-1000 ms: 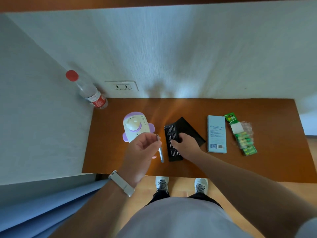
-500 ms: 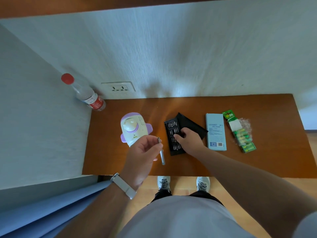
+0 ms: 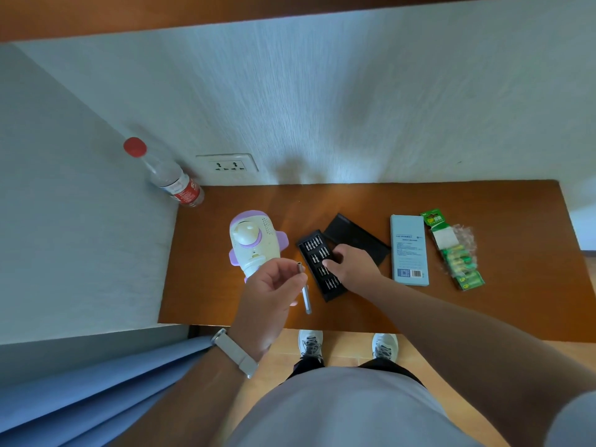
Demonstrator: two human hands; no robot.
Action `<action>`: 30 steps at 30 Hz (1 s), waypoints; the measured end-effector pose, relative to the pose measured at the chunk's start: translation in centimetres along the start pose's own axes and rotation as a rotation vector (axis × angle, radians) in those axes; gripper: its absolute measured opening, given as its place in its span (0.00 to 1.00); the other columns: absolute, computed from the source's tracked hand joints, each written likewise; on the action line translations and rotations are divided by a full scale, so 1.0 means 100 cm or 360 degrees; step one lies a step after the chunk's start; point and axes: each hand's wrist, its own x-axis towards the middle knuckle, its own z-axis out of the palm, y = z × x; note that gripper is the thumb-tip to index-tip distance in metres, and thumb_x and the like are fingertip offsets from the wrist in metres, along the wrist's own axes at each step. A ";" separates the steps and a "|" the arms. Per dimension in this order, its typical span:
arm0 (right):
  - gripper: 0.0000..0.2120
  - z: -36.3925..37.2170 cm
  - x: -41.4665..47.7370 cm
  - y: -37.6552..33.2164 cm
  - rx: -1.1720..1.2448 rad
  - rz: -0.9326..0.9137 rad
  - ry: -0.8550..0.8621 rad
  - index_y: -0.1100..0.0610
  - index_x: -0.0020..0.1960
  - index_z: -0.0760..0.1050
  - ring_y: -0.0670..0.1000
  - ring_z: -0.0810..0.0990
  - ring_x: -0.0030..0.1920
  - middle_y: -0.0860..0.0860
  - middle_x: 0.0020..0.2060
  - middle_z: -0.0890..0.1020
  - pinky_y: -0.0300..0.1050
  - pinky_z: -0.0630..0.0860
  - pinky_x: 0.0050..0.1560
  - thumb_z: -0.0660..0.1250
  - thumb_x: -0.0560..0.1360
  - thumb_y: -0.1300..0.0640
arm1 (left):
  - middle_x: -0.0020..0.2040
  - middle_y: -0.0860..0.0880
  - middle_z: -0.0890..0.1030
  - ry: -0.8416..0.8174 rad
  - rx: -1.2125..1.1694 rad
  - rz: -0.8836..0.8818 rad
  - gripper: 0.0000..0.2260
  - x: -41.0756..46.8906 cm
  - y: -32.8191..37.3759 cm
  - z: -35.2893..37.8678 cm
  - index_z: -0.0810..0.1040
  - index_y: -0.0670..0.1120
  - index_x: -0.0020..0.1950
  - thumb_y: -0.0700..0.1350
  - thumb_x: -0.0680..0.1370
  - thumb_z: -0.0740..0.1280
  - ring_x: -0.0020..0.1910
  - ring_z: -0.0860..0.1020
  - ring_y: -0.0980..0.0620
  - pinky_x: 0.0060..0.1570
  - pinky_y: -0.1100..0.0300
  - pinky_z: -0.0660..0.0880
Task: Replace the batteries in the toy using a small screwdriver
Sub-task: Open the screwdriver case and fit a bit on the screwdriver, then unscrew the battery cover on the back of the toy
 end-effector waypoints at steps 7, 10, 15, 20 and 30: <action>0.12 0.000 0.002 -0.006 -0.0094 0.0089 0.0044 0.52 0.52 0.71 0.49 0.79 0.44 0.50 0.44 0.80 0.43 0.79 0.42 0.65 0.79 0.44 | 0.39 0.54 0.81 0.0035 0.0003 -0.0006 0.02 -0.001 -0.002 0.001 0.81 0.46 0.48 0.40 0.79 0.69 0.40 0.78 0.64 0.39 0.66 0.80; 0.13 0.000 0.001 -0.007 -0.0104 0.0129 0.0051 0.53 0.51 0.71 0.48 0.79 0.42 0.50 0.43 0.79 0.41 0.75 0.37 0.64 0.79 0.43 | 0.39 0.53 0.81 0.0037 -0.0008 -0.0005 0.02 0.000 -0.004 0.001 0.81 0.45 0.48 0.40 0.79 0.69 0.40 0.78 0.64 0.39 0.66 0.80; 0.14 -0.005 -0.002 -0.006 -0.0026 0.0221 0.0119 0.54 0.51 0.71 0.48 0.79 0.42 0.51 0.42 0.79 0.41 0.76 0.36 0.63 0.80 0.43 | 0.40 0.54 0.81 0.0025 -0.0014 -0.0008 0.02 0.001 -0.005 0.003 0.80 0.46 0.48 0.41 0.79 0.70 0.41 0.78 0.66 0.41 0.65 0.80; 0.12 -0.014 -0.008 -0.007 0.0070 0.0268 0.0136 0.55 0.52 0.72 0.49 0.79 0.42 0.52 0.43 0.80 0.40 0.72 0.34 0.62 0.81 0.46 | 0.41 0.52 0.82 0.0018 -0.0009 -0.0020 0.02 0.004 -0.005 0.004 0.81 0.46 0.47 0.41 0.79 0.70 0.40 0.79 0.64 0.42 0.64 0.80; 0.07 -0.066 -0.060 -0.018 0.0795 0.0254 0.0104 0.52 0.53 0.75 0.50 0.79 0.45 0.54 0.46 0.81 0.44 0.78 0.46 0.58 0.82 0.59 | 0.37 0.54 0.82 -0.0066 -0.0014 0.0052 0.03 0.013 0.014 0.018 0.82 0.48 0.48 0.41 0.79 0.69 0.37 0.80 0.61 0.39 0.66 0.79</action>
